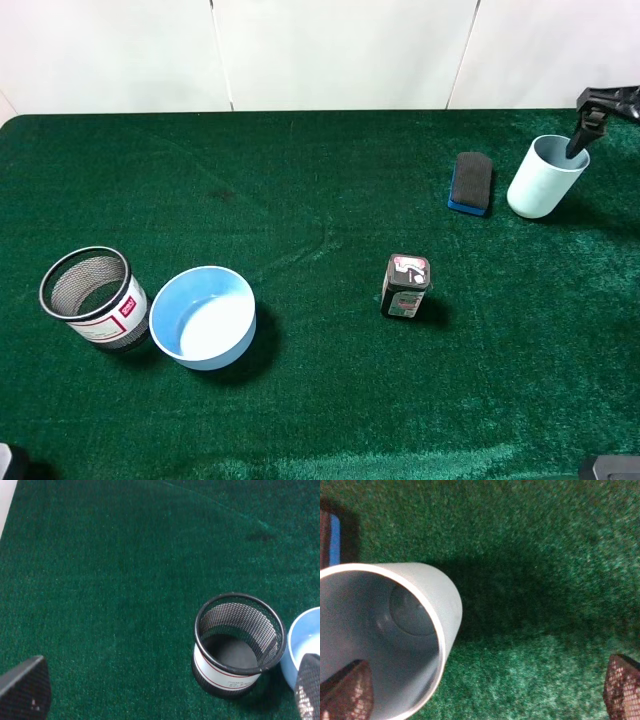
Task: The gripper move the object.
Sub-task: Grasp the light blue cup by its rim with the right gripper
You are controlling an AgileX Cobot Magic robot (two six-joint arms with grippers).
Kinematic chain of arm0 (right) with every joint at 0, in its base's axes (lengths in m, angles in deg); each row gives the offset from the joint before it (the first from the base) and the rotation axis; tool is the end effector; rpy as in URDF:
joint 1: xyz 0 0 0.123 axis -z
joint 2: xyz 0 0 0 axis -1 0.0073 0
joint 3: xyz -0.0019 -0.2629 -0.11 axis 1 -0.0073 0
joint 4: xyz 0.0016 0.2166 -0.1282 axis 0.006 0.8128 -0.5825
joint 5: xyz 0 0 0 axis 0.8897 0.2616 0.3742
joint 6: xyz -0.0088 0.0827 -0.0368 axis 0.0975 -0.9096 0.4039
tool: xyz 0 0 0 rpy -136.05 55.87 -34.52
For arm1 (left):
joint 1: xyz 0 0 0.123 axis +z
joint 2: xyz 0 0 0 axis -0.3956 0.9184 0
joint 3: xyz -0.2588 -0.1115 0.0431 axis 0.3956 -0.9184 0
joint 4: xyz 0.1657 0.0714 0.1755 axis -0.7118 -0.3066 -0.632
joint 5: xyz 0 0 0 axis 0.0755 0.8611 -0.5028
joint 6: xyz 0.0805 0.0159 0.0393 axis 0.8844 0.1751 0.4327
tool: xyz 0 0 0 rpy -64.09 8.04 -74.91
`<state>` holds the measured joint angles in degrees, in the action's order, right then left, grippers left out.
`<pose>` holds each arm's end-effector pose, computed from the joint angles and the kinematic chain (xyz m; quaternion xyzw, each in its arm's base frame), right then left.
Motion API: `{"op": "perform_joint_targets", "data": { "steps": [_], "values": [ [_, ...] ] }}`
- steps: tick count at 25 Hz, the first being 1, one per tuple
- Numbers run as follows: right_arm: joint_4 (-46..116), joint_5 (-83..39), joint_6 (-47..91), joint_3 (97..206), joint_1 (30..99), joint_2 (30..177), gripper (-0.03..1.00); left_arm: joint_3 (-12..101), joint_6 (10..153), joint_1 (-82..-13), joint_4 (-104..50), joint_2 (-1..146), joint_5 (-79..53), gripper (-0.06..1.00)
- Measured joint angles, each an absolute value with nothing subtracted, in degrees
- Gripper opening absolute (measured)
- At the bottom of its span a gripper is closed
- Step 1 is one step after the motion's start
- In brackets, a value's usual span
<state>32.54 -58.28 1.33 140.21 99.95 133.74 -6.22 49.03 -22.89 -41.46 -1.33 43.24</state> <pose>0.3517 -0.0586 0.1986 0.0958 0.9854 0.0205 0.1392 -0.0062 0.0014 0.2793 0.0103 0.8474 0.0193 0.5306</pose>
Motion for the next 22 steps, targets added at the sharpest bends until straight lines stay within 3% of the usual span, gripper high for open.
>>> {"op": "perform_joint_targets", "data": {
  "steps": [22],
  "values": [
    [35.0,-52.4,2.3,140.2,99.9,141.4,0.69,-6.2,49.0,-22.9,-41.5,-1.3,43.2,0.99]
  ]
}}
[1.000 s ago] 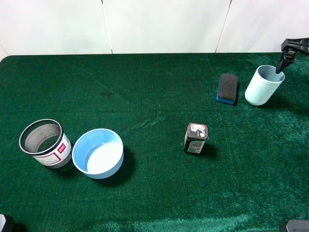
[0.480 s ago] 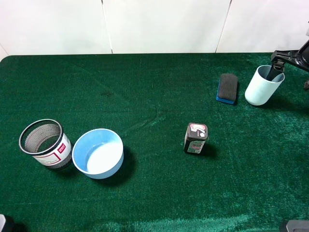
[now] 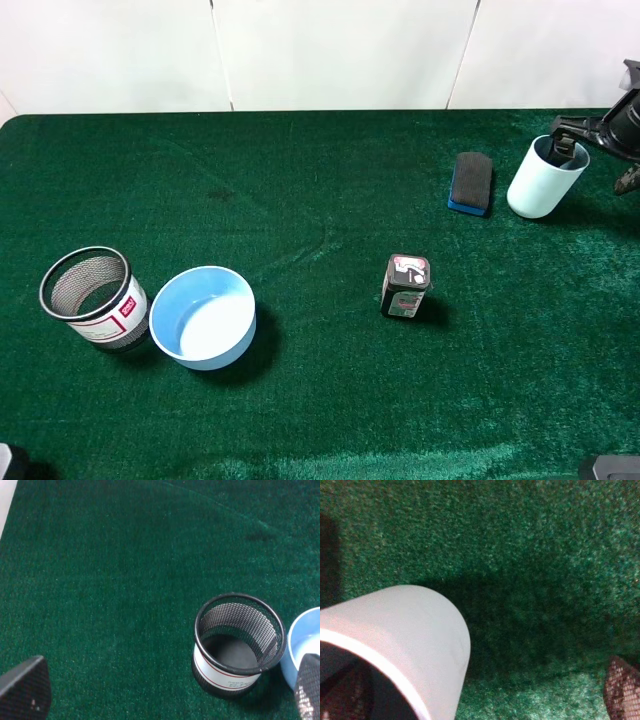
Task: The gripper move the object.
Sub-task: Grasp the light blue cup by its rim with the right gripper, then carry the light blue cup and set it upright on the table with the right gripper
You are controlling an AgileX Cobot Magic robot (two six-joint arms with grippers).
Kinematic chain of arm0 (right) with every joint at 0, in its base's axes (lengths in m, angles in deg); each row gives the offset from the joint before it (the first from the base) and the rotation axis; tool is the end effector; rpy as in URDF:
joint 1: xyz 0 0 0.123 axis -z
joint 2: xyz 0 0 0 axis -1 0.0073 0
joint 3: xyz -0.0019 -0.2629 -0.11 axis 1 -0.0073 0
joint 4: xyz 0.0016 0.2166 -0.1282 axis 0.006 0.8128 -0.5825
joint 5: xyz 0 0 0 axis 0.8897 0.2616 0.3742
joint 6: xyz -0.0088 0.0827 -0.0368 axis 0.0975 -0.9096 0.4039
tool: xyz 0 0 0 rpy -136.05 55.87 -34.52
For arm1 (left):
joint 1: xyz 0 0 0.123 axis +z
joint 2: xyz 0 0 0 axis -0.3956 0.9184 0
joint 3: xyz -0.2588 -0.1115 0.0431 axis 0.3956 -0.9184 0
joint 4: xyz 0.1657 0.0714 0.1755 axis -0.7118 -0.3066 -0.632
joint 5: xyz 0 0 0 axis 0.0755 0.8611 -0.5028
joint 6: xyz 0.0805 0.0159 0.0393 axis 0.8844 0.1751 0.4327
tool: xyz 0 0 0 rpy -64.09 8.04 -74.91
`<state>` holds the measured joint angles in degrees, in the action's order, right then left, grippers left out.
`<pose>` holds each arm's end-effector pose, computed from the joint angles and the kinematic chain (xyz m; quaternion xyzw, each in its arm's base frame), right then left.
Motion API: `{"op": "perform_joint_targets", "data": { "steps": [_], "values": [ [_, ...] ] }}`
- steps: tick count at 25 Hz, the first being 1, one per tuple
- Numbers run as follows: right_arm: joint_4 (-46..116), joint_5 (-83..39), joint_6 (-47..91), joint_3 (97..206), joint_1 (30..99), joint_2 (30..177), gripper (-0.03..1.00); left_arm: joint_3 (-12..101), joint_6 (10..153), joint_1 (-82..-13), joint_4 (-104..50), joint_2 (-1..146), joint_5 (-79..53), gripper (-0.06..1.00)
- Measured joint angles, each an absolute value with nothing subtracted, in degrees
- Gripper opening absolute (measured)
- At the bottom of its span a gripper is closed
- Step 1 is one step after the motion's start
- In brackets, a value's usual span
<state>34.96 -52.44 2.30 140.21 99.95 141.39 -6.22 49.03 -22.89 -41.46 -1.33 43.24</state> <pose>0.3680 -0.0597 0.1525 0.1061 0.9859 0.0329 0.1251 -0.0062 0.0014 0.2793 0.0103 0.8474 0.0193 0.5306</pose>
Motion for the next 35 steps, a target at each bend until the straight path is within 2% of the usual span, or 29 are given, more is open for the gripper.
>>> {"op": "perform_joint_targets", "data": {
  "steps": [5,18,22,35],
  "values": [
    [35.7,-52.3,2.3,140.2,99.9,142.3,0.63,-6.2,49.0,-22.9,-41.5,-1.3,43.2,0.99],
    [36.5,-52.1,2.3,140.3,99.9,142.3,0.19,-6.2,49.0,-22.9,-41.5,-1.3,43.2,0.99],
    [36.8,-52.1,2.3,140.3,99.9,142.3,0.01,-6.2,49.0,-22.9,-41.5,-1.3,43.2,0.99],
    [36.8,-52.3,1.6,140.3,99.9,142.1,0.01,-6.2,49.0,-22.9,-41.5,-1.3,43.2,0.99]
  ]
}}
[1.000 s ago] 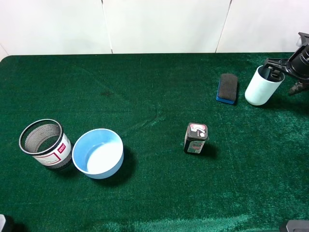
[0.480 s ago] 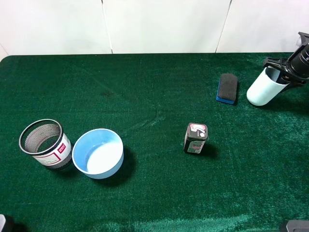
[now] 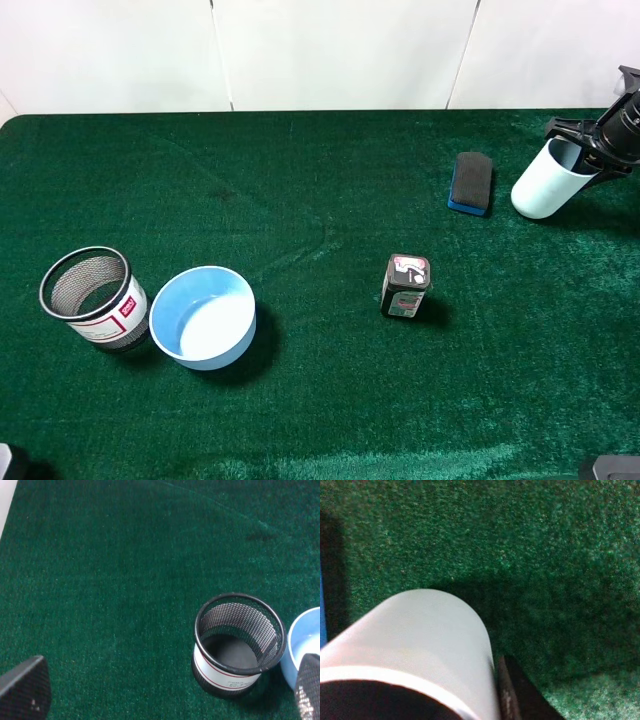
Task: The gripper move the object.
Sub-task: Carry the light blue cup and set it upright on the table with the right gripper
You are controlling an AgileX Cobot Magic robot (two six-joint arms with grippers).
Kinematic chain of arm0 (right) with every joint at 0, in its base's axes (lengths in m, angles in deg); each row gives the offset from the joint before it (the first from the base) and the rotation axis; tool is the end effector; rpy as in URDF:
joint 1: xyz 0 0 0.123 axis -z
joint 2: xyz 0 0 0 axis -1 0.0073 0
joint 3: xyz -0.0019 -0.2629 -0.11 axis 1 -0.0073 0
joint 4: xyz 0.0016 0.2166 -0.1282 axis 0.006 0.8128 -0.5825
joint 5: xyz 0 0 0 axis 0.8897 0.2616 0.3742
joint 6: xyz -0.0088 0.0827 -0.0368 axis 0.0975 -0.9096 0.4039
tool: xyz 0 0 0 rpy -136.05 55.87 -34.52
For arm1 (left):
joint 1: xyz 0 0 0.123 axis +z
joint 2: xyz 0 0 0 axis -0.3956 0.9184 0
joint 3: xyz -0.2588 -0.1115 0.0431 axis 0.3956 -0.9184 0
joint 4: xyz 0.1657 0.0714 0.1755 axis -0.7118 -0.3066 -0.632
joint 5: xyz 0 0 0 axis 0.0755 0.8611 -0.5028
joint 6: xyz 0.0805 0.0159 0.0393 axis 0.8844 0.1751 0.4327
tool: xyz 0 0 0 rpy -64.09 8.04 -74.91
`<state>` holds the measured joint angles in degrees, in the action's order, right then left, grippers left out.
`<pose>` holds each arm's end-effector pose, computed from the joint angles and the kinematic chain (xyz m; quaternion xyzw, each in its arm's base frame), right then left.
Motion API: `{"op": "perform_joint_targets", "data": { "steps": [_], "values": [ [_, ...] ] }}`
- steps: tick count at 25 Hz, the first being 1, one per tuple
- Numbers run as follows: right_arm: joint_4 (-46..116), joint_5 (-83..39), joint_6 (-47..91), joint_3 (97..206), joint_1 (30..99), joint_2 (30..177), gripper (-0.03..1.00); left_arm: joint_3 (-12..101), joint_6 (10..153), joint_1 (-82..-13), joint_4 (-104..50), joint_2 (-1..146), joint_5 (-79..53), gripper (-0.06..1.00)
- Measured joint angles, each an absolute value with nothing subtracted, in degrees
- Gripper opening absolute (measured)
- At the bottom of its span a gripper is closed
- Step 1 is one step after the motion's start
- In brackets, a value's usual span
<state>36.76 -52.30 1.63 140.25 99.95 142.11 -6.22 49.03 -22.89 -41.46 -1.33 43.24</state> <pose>0.3691 -0.0581 0.1482 0.1230 0.9839 0.0451 0.1214 -0.0062 0.0014 0.2793 0.0103 0.8474 0.0193 0.5306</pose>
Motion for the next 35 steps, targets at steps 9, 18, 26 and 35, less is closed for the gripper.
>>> {"op": "perform_joint_targets", "data": {
  "steps": [9,18,26,35],
  "values": [
    [35.8,-59.1,0.8,144.3,99.9,140.1,0.01,-6.2,49.0,-22.9,-41.5,-1.3,43.2,0.99],
    [35.9,-66.0,0.8,147.1,99.9,138.1,0.01,-6.2,49.0,-22.9,-41.5,-1.3,43.2,0.99],
    [35.8,-70.6,0.4,147.1,99.8,132.9,0.01,-6.2,49.0,-22.9,-41.5,-1.3,43.2,0.99],
    [32.1,-74.4,-2.3,147.1,95.0,128.2,0.01,-6.2,49.0,-22.9,-41.5,-1.3,43.2,0.99]
  ]
}}
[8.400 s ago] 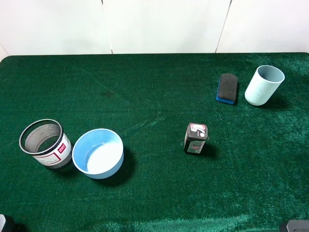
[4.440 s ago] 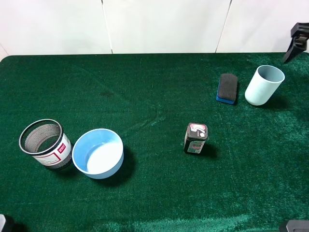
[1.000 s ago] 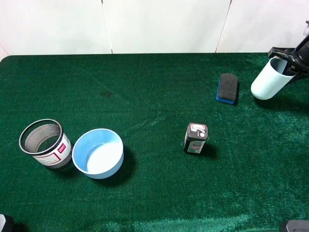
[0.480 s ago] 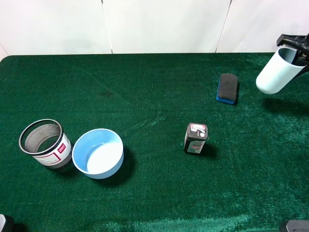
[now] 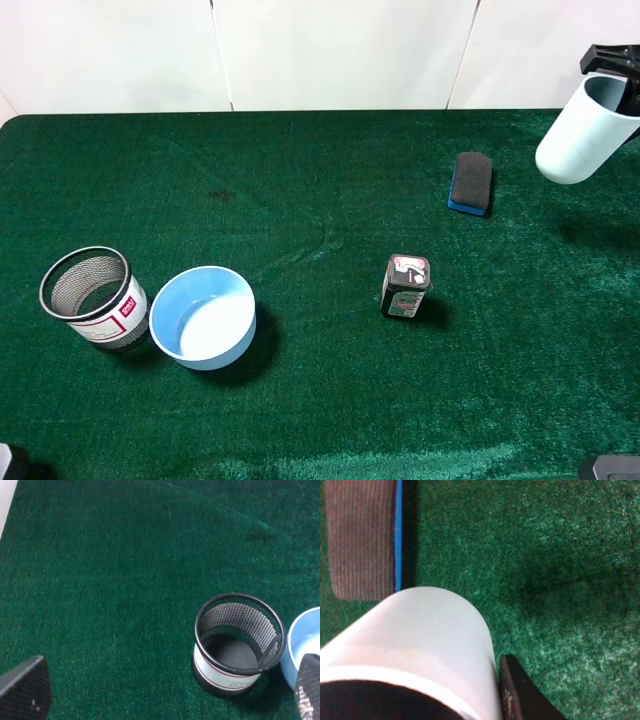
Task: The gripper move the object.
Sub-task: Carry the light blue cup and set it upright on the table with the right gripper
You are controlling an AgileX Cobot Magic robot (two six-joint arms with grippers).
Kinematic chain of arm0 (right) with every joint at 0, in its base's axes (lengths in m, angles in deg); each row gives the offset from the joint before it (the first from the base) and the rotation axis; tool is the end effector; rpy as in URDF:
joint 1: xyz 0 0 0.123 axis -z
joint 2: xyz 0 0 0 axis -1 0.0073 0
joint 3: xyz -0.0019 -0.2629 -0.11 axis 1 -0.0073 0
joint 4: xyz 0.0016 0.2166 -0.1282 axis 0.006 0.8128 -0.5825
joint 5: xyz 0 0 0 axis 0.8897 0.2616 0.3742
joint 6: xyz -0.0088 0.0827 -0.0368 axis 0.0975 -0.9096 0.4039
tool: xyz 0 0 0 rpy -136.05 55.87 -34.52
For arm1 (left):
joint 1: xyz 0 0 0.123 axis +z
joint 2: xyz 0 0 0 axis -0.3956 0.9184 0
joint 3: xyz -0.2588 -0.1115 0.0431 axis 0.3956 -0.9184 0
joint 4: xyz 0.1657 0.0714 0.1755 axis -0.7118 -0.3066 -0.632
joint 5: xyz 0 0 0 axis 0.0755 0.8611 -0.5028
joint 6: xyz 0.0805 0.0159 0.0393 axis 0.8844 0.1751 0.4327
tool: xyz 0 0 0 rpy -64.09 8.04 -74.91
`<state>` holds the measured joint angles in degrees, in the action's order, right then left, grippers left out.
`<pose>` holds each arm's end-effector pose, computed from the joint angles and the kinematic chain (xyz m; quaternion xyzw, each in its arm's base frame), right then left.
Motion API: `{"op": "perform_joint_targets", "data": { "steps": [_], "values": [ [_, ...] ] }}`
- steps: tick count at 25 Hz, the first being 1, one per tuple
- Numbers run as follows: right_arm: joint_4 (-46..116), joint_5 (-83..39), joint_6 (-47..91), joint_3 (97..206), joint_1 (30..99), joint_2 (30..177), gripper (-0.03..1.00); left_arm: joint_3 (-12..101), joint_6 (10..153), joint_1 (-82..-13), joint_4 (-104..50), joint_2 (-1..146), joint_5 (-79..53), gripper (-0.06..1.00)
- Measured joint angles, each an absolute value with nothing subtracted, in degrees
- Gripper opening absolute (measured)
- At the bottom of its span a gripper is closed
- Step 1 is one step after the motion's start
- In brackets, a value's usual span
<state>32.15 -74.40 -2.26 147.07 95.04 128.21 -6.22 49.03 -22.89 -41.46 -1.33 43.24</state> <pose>0.3405 -0.0260 0.2576 0.0738 0.9911 0.0343 0.1052 -0.0062 0.0014 0.2793 0.0103 0.8474 0.0193 0.5306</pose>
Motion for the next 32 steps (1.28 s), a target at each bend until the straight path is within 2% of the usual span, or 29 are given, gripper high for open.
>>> {"op": "perform_joint_targets", "data": {
  "steps": [12,32],
  "values": [
    [30.5,-77.6,-4.1,147.1,85.4,125.4,0.01,-6.2,49.1,-22.9,-41.5,-1.3,43.2,0.99],
    [25.7,-74.9,-10.8,146.8,66.6,125.4,0.01,-6.2,49.1,-22.9,-41.5,-1.3,43.2,0.99]
  ]
}}
